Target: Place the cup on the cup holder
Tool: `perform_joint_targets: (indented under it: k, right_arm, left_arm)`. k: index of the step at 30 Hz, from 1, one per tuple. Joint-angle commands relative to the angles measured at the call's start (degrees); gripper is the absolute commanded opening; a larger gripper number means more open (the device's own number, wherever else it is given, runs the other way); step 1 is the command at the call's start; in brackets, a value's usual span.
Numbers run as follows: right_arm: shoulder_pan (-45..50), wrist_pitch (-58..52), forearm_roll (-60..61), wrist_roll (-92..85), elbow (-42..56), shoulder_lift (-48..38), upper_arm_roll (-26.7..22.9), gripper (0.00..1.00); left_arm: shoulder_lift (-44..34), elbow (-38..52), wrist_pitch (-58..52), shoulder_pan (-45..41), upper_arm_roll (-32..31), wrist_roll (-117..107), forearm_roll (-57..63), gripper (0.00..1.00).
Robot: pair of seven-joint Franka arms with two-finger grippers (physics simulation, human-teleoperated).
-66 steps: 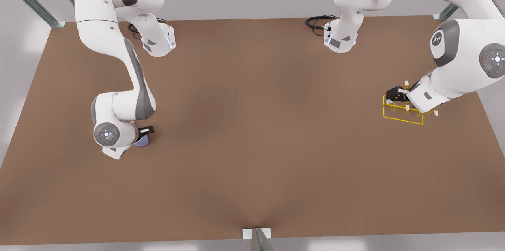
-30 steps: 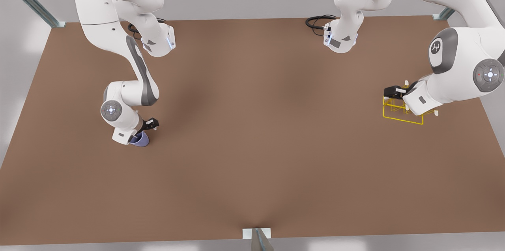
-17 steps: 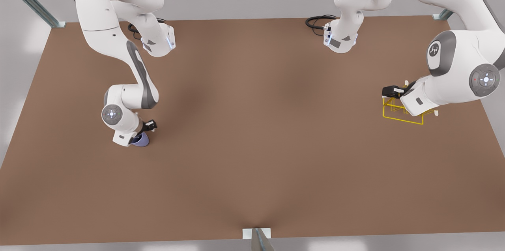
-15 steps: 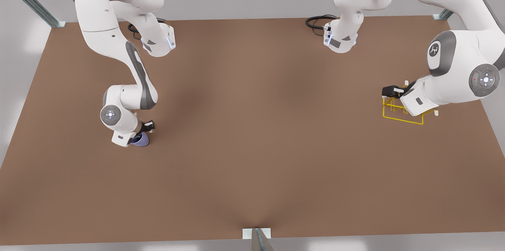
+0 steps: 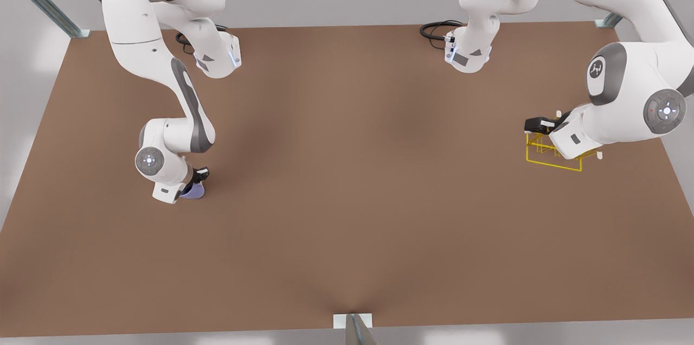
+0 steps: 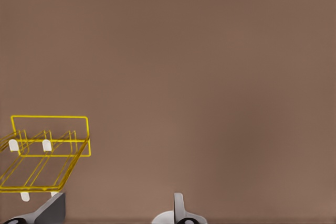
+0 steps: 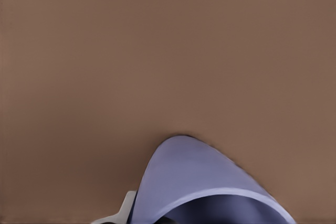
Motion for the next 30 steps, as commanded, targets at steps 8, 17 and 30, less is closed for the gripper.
perform_joint_targets:
  k: [8,17,30]
  right_arm:
    - [5.45,-8.43,9.78,-1.92,8.41,0.04,2.97,0.21]
    - [21.98,-8.08,69.21,1.33,31.25,12.69,6.4,0.21]
    - [33.59,-7.91,105.61,-11.15,54.46,39.59,6.4,0.21]
  left_arm:
    - [-0.13,0.11,-0.79,0.05,0.09,-0.13,0.02,1.0]
    - [-0.22,0.11,-0.87,0.05,0.09,-0.13,0.11,1.0]
    - [0.49,0.11,-0.7,0.76,1.06,-0.13,0.81,1.0]
